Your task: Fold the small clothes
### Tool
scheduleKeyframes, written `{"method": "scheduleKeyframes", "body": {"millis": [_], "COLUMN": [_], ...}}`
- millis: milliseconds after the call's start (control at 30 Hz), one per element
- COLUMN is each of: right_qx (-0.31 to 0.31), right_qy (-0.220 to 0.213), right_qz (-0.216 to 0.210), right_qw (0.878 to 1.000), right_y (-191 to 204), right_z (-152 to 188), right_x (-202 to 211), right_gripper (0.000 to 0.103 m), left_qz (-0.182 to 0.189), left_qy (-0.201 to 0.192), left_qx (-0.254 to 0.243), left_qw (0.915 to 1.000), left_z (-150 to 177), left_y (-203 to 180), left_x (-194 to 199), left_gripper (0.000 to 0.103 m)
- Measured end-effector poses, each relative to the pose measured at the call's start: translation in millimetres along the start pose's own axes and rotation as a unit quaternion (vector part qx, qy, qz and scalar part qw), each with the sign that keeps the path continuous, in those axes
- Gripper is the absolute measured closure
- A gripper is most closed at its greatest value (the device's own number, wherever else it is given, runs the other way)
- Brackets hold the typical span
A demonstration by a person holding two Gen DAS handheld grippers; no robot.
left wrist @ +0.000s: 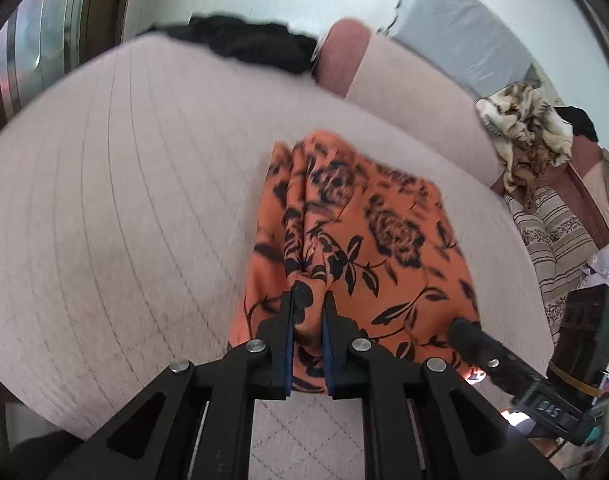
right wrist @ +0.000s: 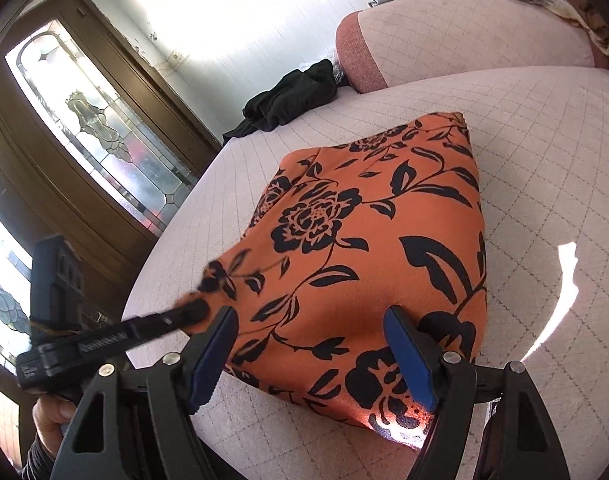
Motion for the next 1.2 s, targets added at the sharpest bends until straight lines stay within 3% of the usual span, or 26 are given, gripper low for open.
{"method": "scheduleKeyframes", "body": {"millis": [67, 100, 167, 200, 233, 267, 367, 467, 500, 533, 567, 633, 733, 867, 1200], "right_qx": [-0.003, -0.003, -0.002, -0.001, 0.001, 0.003, 0.016, 0.016, 0.014, 0.012, 0.011, 0.014, 0.011, 0.005, 0.007], "right_qy": [0.001, 0.001, 0.009, 0.013, 0.018, 0.022, 0.037, 0.044, 0.043, 0.042, 0.042, 0.04, 0.037, 0.035, 0.031], "right_qz": [-0.006, -0.006, -0.003, -0.004, -0.005, -0.005, 0.005, 0.009, 0.006, 0.004, 0.003, 0.005, 0.003, -0.009, -0.035], "right_qw": [1.0, 1.0, 1.0, 1.0, 1.0, 1.0, 0.999, 0.999, 0.999, 0.999, 0.999, 0.999, 0.999, 0.999, 0.999], "right_y": [-2, -2, -2, -1, -1, 0, 4, 3, 3, 2, 2, 1, 2, 2, -2], "right_z": [1, 1, 0, 0, 0, 0, 0, -3, -3, -3, -2, -2, -2, -3, -3], "right_x": [-1, 0, -1, -2, -3, -3, -4, -5, -5, -4, -4, -5, -5, -3, 0], "right_gripper": [0.025, 0.025, 0.024, 0.024, 0.024, 0.024, 0.023, 0.021, 0.021, 0.021, 0.021, 0.021, 0.019, 0.019, 0.019], "left_qz": [-0.039, -0.048, -0.073, -0.079, -0.076, -0.064, -0.038, 0.013, 0.035, 0.055, 0.067, 0.079, 0.101, 0.08, 0.078], "left_qy": [-0.068, -0.076, -0.051, -0.009, 0.034, 0.051, 0.033, 0.02, 0.014, 0.003, -0.009, -0.008, 0.043, 0.085, 0.114], "left_qx": [-0.052, -0.054, -0.027, 0.003, 0.038, 0.058, 0.045, 0.034, 0.035, 0.037, 0.036, 0.028, 0.002, -0.016, -0.011], "left_qw": [0.9956, 0.9945, 0.9957, 0.9968, 0.9958, 0.9949, 0.9977, 0.9992, 0.9987, 0.9978, 0.997, 0.9964, 0.994, 0.993, 0.9904], "left_z": [-4, -1, 11, 23, 35, 41, 32, 21, 14, 5, -7, -30, -60, -79, -83], "left_y": [-23, -24, -2, 19, 39, 50, 43, 31, 29, 26, 26, 22, 4, -5, 5], "left_x": [35, 41, 20, -6, -29, -39, -23, -1, 8, 18, 25, 23, -16, -65, -97], "left_gripper": [0.093, 0.093, 0.094, 0.094, 0.093, 0.093, 0.094, 0.091, 0.088, 0.074, 0.052, 0.042, 0.043, 0.06, 0.06]}}
Point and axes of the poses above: each gripper's, at about its wrist camera, not at the fingertips, and x roughly against the way its jaws point, y to its left, z to its underside, the point moved 9 cm from there along -x, roughly the way its jaws point, and after that the axes turned 11 degrees about y, right-handed, at the moved point
